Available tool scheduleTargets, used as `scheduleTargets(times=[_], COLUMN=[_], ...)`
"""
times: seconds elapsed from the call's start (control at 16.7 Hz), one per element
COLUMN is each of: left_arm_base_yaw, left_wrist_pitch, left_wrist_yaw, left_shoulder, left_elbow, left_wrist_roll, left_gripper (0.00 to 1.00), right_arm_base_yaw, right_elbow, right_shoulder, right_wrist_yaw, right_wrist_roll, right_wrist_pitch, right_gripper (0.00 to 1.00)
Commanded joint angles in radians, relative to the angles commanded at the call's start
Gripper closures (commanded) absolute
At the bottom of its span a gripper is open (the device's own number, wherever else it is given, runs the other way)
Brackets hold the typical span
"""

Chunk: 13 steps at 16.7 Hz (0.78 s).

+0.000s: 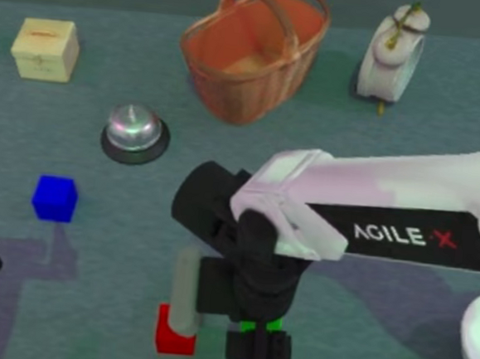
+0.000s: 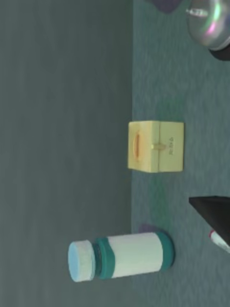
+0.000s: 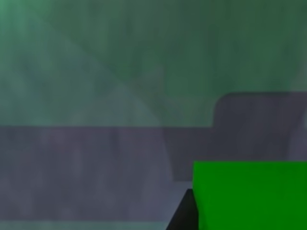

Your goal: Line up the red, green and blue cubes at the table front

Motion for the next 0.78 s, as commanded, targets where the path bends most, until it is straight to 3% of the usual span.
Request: scheduleTargets(times=[0.42,0.78], left_arm_base_yaw=[0.000,0.000], left_wrist_pitch=[0.000,0.000], left_wrist_yaw=[0.000,0.000], left_shoulder=[0.000,0.000], left_elbow=[0.000,0.000], left_wrist_roll=[0.000,0.000], left_gripper=[0.00,0.00], right_arm_base_yaw=[0.000,0.000], right_elbow=[0.000,0.000], right_shoulder=[0.000,0.000], right_wrist_yaw=[0.000,0.000], right_wrist_roll=[0.000,0.000], right_wrist_pitch=[0.000,0.000], right_gripper=[0.02,0.00])
